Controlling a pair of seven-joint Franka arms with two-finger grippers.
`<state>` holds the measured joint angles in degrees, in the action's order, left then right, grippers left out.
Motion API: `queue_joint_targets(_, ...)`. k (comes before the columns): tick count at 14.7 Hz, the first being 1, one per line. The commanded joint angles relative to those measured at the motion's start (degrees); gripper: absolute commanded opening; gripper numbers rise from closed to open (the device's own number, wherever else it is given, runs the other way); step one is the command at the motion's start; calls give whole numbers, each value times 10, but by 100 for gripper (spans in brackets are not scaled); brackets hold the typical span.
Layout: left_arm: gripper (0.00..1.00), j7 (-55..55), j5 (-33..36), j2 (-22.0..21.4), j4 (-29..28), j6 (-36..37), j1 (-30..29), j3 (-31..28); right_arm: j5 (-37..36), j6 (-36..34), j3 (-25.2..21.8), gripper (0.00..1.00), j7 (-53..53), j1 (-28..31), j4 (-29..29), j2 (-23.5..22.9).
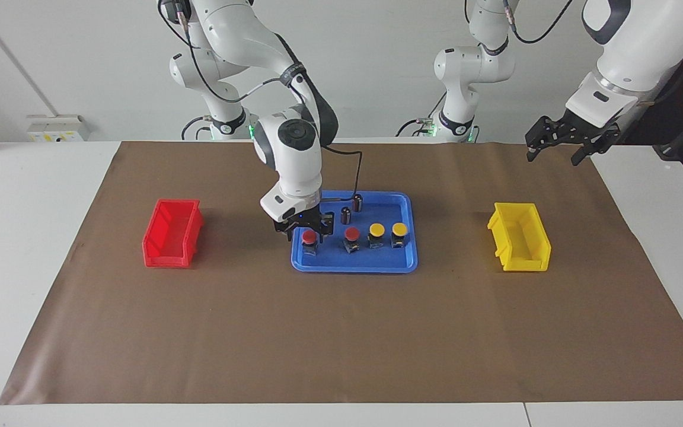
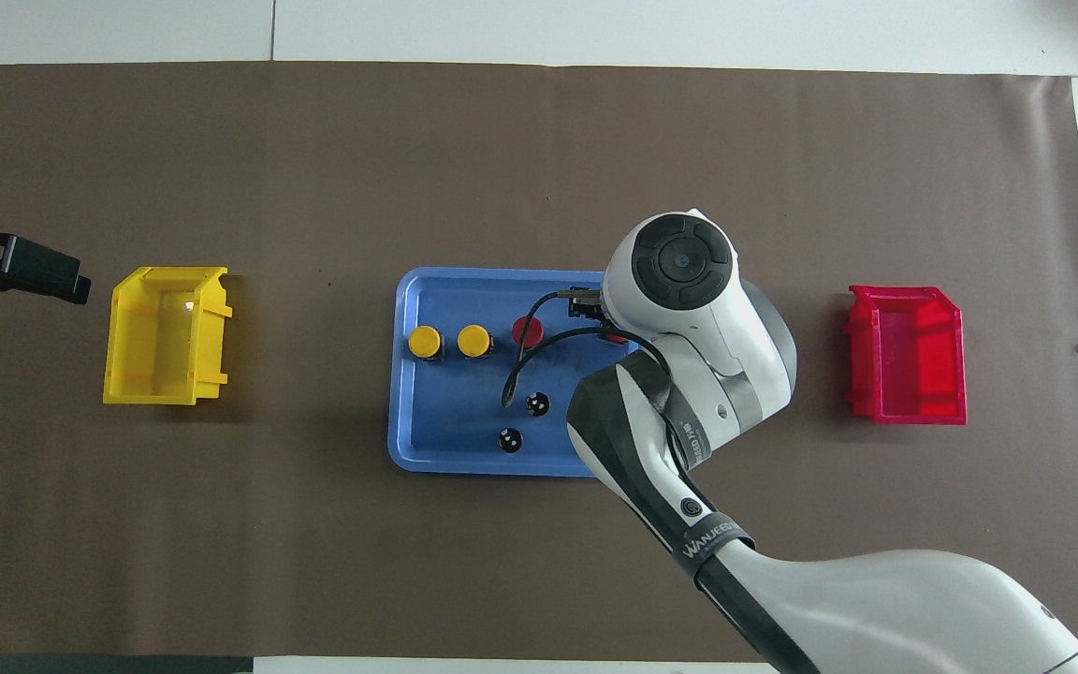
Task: Sort red and yellow buttons by color
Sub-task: 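Reach into the blue tray and grasp a red button with the right gripper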
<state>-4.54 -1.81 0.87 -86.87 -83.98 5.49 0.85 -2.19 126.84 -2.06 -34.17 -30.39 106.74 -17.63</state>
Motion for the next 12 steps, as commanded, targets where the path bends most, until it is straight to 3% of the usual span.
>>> queue_joint_targets(1,100,5,-4,-18,-22,-15,-1,-1,-3,14,1,77,4,-5,17,8)
queue_joint_targets(3,100,5,-4,-18,-22,-15,-1,-1,-3,14,1,72,9,-5,19,7)
queue_joint_targets(5,100,5,-4,-18,-22,-15,-1,-1,-3,14,1,60,20,-2,22,7)
queue_joint_targets(8,100,5,-4,-18,-22,-15,-1,-1,-3,-3,1,22,24,3,10,7)
queue_joint_targets(9,100,5,-4,-18,-22,-13,-1,-1,-3,-31,1,14,24,4,-19,4)
queue_joint_targets(12,100,12,-4,-30,-30,11,16,6,13,-178,1,13,61,43,-163,-15)
